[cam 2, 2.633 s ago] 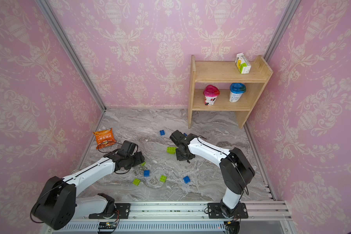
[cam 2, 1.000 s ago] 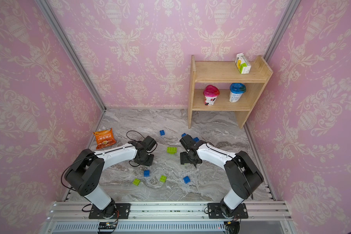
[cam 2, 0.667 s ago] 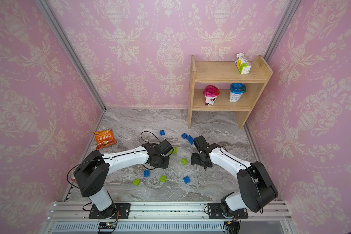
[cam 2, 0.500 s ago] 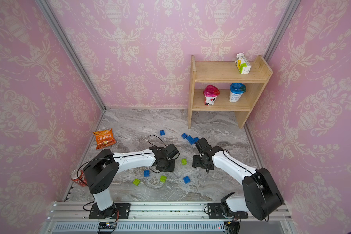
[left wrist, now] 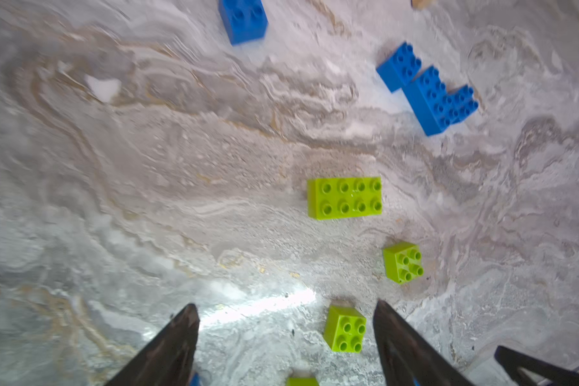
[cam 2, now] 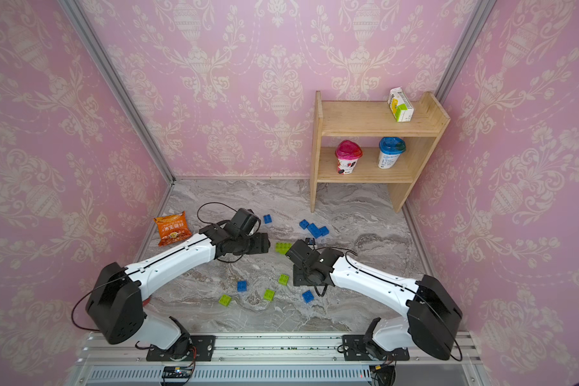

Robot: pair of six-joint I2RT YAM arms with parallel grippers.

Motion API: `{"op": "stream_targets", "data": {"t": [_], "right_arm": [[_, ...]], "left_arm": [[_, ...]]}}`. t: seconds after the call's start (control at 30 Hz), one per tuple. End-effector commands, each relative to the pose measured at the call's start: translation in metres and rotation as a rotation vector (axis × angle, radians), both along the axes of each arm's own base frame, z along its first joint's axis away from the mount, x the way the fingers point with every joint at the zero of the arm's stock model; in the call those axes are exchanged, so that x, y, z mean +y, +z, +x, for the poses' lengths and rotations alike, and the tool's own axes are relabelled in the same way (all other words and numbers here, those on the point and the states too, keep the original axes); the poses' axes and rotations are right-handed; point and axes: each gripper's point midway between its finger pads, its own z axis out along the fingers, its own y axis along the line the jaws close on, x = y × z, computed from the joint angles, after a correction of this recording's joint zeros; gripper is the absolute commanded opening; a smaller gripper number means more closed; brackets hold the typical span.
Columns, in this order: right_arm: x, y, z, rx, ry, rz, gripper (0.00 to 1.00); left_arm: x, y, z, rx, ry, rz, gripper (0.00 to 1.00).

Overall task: Assemble the letter v with lego
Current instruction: Pick up the lego brick from the center of the board.

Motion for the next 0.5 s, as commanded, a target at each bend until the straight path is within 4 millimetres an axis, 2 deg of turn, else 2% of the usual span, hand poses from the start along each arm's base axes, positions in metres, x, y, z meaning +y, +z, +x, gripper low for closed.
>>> {"op": "stream_targets", "data": {"t": [0.0, 0.13, 0.23, 0.27, 0.3, 0.47], "right_arm": [[0.027, -0.007, 0.010, 0.000, -0.095, 0.007, 0.67], [0.052, -0.026, 0.017, 0.035, -0.122, 0.023, 0.70], [0.060, -0.040, 0.018, 0.064, -0.115, -0.020, 0.69], [0.072, -0.035, 0.024, 0.057, -0.111, -0.001, 0.67], [0.077, -0.039, 0.024, 0.065, -0.107, -0.003, 0.64], [0.077, -0.051, 0.020, 0.098, -0.120, -0.057, 0.55]], "left_arm": [[0.018, -0.013, 0.003, -0.003, -0.060, 0.037, 0.81], [0.025, -0.022, 0.017, -0.003, -0.042, -0.077, 0.78], [0.032, -0.029, 0.019, -0.006, -0.030, -0.063, 0.76], [0.034, -0.032, 0.019, -0.003, -0.030, -0.054, 0.75], [0.036, -0.035, 0.018, -0.002, -0.030, -0.047, 0.75], [0.043, -0.040, 0.016, -0.010, -0.023, -0.036, 0.75]]}}
